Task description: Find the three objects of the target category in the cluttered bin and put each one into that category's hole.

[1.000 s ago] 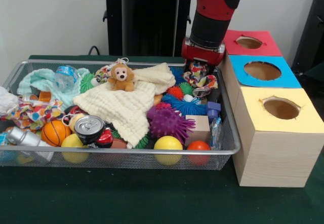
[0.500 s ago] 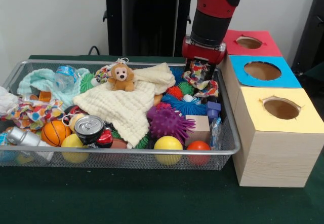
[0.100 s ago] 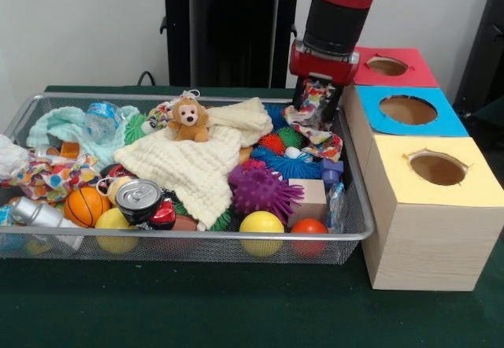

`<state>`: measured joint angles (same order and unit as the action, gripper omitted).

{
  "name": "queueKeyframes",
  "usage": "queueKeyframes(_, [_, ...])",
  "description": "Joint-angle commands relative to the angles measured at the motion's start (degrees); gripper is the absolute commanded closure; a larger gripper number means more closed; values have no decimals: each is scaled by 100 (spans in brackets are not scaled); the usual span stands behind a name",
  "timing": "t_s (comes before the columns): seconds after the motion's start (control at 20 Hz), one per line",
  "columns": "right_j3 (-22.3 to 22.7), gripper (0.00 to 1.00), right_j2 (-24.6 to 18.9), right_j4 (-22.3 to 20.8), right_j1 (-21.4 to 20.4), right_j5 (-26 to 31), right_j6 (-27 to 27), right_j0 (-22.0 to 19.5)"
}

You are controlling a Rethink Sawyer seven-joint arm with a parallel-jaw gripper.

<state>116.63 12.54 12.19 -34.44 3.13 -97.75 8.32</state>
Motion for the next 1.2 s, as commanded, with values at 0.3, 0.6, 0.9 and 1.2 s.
queueKeyframes(0.3, [66, 0, -310, 291, -232, 372, -1291, -62])
queueKeyframes(0.6, [65, 0, -355, 299, -73, 121, -1333, -90])
queueKeyframes(0.9, [-121, 0, -186, 342, 79, 169, -1311, 4])
queueKeyframes(1.2, [-274, 0, 50, 325, 136, 211, -1233, 152])
